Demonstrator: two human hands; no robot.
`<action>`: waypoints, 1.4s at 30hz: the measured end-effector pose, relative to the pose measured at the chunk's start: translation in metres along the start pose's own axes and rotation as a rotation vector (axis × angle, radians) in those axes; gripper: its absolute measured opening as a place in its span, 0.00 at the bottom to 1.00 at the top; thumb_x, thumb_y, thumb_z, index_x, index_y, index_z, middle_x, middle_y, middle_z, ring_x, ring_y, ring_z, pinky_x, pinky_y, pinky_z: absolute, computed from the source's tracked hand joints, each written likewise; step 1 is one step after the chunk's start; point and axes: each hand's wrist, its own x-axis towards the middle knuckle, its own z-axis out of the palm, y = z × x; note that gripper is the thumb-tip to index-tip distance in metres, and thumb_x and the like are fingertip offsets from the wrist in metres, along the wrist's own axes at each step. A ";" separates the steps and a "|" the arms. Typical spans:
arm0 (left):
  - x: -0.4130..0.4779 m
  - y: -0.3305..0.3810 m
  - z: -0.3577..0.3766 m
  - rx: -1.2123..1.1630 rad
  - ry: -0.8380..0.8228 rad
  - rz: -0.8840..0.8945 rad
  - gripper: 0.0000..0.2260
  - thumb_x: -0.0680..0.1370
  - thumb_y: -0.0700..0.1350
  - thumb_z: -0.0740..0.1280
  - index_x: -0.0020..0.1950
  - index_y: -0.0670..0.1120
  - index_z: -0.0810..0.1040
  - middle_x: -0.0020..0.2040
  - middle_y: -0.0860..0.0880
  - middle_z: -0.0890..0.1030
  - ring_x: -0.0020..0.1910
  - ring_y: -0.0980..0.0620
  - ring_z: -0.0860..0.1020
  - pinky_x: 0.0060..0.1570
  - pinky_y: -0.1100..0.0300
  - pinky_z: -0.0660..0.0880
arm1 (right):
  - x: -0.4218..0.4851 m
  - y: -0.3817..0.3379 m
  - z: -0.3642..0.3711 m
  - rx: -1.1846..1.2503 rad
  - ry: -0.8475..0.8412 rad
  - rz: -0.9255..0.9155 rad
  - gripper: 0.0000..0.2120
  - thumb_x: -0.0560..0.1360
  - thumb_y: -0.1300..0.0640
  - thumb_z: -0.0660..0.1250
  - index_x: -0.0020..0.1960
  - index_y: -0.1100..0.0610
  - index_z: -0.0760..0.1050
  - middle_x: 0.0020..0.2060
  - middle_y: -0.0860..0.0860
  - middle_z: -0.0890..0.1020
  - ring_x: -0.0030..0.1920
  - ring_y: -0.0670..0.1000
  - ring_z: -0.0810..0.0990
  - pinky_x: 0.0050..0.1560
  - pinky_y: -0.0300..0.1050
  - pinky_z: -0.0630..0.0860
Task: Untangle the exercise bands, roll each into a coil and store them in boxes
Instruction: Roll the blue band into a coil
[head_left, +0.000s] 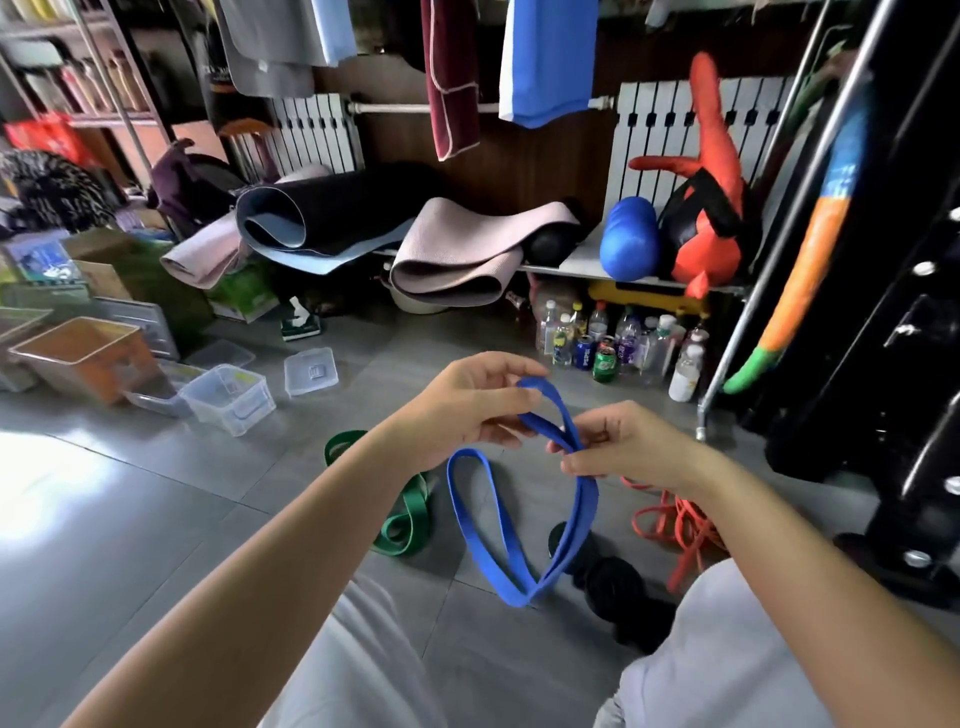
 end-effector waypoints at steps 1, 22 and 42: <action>0.001 -0.006 0.000 0.105 0.008 -0.023 0.11 0.75 0.38 0.69 0.54 0.51 0.79 0.44 0.52 0.81 0.37 0.52 0.81 0.36 0.61 0.79 | 0.000 0.009 0.004 -0.054 0.025 0.015 0.05 0.71 0.67 0.70 0.46 0.65 0.81 0.34 0.53 0.77 0.35 0.46 0.72 0.40 0.41 0.70; 0.006 -0.060 0.038 0.766 -0.038 -0.153 0.20 0.66 0.50 0.77 0.55 0.47 0.79 0.48 0.52 0.80 0.42 0.51 0.79 0.46 0.54 0.77 | -0.017 0.050 0.015 0.050 0.228 -0.014 0.14 0.66 0.64 0.75 0.46 0.46 0.82 0.40 0.48 0.85 0.40 0.43 0.81 0.42 0.37 0.79; 0.002 -0.055 0.020 0.153 0.182 -0.076 0.11 0.68 0.42 0.72 0.49 0.48 0.81 0.52 0.45 0.83 0.49 0.45 0.83 0.53 0.51 0.79 | -0.011 0.047 0.022 0.196 0.296 -0.093 0.18 0.58 0.47 0.75 0.47 0.44 0.79 0.44 0.41 0.85 0.48 0.42 0.82 0.57 0.43 0.76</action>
